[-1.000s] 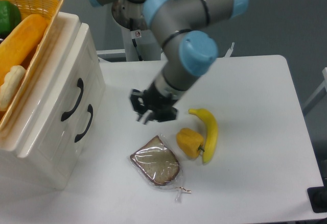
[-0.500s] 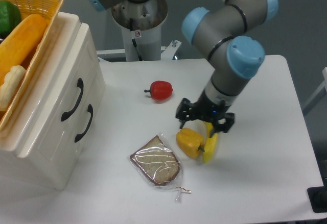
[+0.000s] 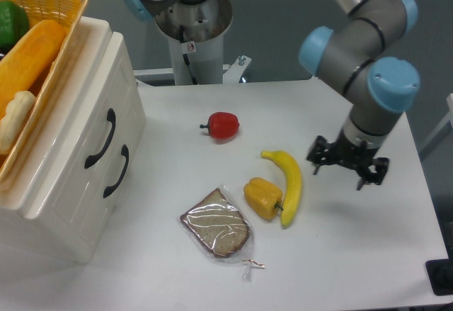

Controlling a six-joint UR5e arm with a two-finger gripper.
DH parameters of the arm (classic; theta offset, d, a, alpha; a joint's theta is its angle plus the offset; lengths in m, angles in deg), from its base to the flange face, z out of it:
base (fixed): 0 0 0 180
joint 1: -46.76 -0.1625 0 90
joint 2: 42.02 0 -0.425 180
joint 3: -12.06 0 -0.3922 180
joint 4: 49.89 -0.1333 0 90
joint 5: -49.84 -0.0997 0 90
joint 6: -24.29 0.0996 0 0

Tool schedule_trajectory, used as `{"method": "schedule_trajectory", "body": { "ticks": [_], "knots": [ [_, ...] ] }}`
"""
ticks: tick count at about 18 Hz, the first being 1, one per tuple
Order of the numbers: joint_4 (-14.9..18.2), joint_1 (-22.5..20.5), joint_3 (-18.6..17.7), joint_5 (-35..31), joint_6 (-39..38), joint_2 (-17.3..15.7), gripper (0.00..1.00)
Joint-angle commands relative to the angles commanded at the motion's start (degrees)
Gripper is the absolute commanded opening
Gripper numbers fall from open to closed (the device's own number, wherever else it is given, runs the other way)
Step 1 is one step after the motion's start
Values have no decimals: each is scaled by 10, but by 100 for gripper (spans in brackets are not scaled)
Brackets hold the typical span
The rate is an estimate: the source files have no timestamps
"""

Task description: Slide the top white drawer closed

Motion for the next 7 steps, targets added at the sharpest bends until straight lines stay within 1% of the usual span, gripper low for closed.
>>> {"method": "schedule_trajectory", "body": {
  "ticks": [2,3,6,7],
  "knots": [
    [-17,-9,13,-12,58,14,100],
    [-17,-13,22,-12,83,18,100],
    [-17,-17,25,-12,173,23,100],
    [-17,-18,26,-12,189,25,100]
  ]
}}
